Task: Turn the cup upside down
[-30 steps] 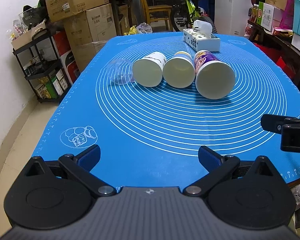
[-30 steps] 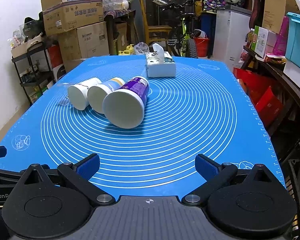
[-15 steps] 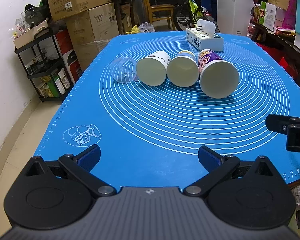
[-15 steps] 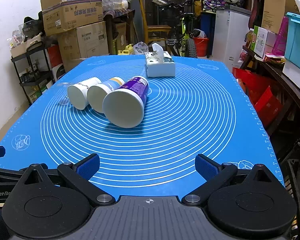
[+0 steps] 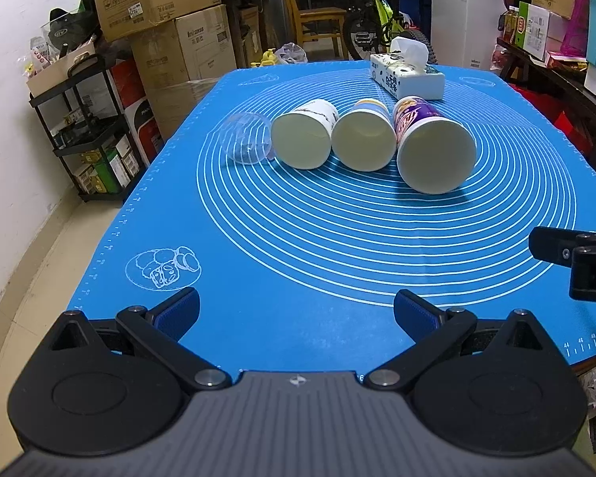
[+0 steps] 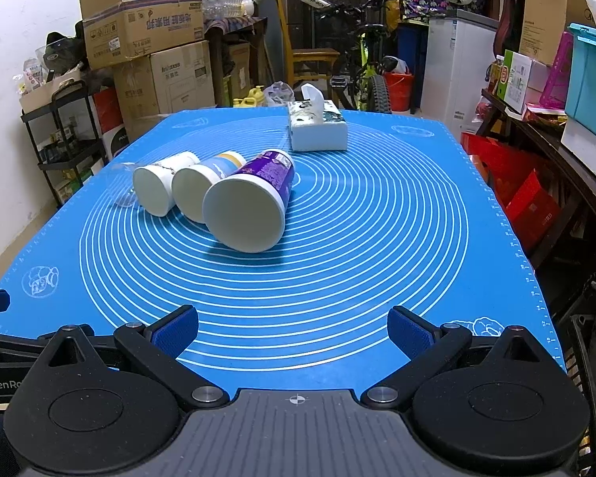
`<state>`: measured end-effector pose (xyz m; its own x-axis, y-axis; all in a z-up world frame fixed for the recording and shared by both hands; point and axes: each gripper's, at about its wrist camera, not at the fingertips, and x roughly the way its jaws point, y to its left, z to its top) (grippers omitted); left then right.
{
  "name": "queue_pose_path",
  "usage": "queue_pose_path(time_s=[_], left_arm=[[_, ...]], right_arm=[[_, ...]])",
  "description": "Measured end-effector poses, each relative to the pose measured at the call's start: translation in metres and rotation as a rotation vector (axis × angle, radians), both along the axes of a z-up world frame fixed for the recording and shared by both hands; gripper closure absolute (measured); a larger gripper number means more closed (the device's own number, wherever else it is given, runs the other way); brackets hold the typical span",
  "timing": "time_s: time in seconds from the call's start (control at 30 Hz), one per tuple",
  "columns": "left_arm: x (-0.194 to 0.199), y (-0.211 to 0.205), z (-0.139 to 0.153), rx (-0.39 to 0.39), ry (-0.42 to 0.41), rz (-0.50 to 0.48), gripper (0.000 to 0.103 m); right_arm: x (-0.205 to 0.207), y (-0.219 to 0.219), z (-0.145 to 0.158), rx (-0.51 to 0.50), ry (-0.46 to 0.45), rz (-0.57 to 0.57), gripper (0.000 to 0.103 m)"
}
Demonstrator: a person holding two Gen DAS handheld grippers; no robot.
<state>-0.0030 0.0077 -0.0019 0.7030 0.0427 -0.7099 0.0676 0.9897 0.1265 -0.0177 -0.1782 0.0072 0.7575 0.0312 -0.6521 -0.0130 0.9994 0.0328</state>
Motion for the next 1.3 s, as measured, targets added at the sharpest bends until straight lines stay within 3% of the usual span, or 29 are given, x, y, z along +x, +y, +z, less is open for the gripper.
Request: queue_pose_path(time_s=[0.77,0.87,1.07,1.3], left_arm=[[0.005,0.003,-0.001,0.01,-0.026,0.003,0.0],[0.017,0.006,0.001,0.051,-0.06,0.02,0.0],[0.055,0.029,0.014,0.016,-0.11,0.063,0.0],[0.116,0.044,0.022,0.055,-0.167,0.086,0.0]], right_arm=[[0.005,0.0,-0.001,0.01,-0.009,0.007,0.002],[0.009,-0.001,0.004,0.017,-0.031,0.014,0.002],[0.029,-0.004,0.017,0.032,-0.098,0.033,0.002],[0.062,-0.008,0.028,0.046,-0.157,0.041,0.002]])
